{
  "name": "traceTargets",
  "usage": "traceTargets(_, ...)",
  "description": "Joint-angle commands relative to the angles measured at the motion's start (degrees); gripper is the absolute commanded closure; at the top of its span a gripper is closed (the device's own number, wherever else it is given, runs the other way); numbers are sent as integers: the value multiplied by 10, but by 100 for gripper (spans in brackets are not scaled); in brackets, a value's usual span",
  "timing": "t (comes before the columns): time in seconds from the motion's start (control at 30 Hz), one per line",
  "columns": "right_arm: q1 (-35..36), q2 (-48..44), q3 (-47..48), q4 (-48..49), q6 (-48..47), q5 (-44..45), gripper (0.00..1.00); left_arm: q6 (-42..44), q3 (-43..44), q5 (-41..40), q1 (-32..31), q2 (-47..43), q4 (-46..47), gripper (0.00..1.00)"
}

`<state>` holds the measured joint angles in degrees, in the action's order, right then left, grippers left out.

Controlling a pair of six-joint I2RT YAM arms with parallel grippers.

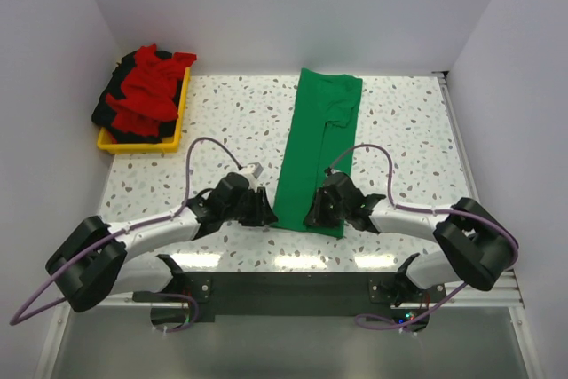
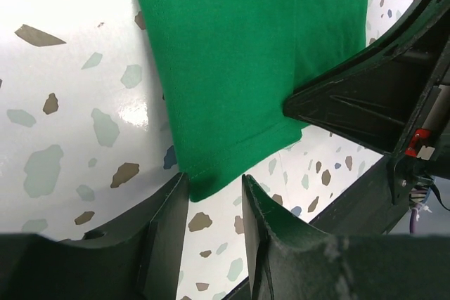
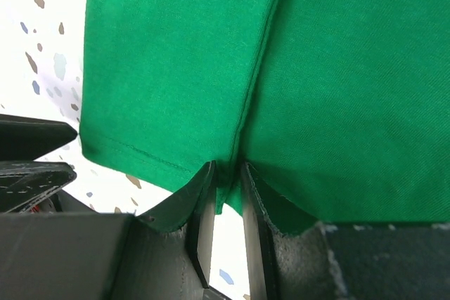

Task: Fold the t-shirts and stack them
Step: Fold the tshirt

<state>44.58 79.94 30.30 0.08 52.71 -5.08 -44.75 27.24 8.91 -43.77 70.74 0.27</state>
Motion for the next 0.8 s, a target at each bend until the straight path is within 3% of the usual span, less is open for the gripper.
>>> traceTargets(0.0, 1, 12, -8, 4, 0, 23, 75, 14, -7, 2, 8, -21, -2, 59)
traceTargets(0.77, 2, 16, -21, 2, 0, 30, 76, -7, -68, 138, 55, -65, 98, 52)
